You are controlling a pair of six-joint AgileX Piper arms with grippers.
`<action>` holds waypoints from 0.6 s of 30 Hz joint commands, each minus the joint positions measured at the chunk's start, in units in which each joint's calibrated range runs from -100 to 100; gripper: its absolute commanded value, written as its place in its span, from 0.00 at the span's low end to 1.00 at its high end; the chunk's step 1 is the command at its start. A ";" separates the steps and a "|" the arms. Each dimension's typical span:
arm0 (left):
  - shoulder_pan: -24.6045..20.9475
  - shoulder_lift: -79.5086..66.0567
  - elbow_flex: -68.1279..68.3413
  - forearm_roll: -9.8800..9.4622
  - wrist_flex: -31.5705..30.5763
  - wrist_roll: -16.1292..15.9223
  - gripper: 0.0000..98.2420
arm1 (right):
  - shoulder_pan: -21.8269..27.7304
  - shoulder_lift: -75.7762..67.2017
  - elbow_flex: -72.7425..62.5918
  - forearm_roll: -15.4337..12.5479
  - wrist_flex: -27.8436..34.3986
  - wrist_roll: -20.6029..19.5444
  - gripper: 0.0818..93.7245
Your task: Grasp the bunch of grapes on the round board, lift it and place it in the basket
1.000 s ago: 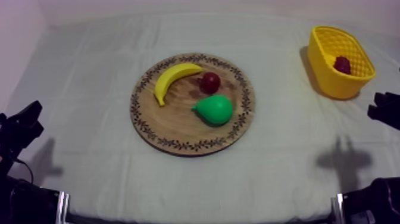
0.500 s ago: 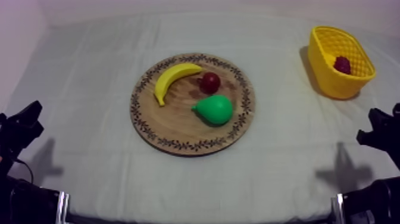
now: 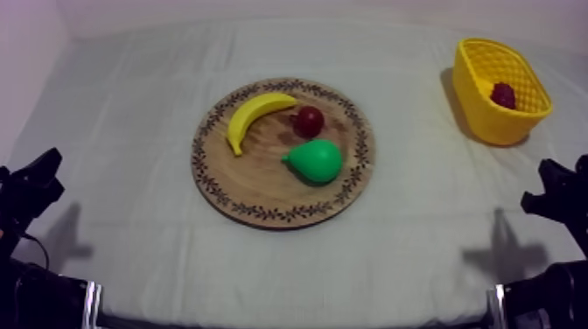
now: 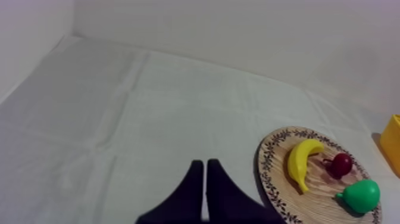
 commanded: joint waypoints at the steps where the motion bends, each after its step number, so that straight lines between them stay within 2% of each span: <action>1: 0.00 0.00 -0.02 -0.04 -0.05 0.01 0.00 | -0.02 -0.03 0.03 -0.06 0.30 -1.95 0.00; 9: 0.00 0.00 -0.02 -0.04 -0.05 0.01 0.00 | -0.02 -0.04 0.03 -0.10 0.44 6.93 0.00; 18: 0.00 0.00 -0.02 -0.04 -0.05 0.01 0.00 | -0.02 -0.04 0.03 -0.10 0.45 8.14 0.00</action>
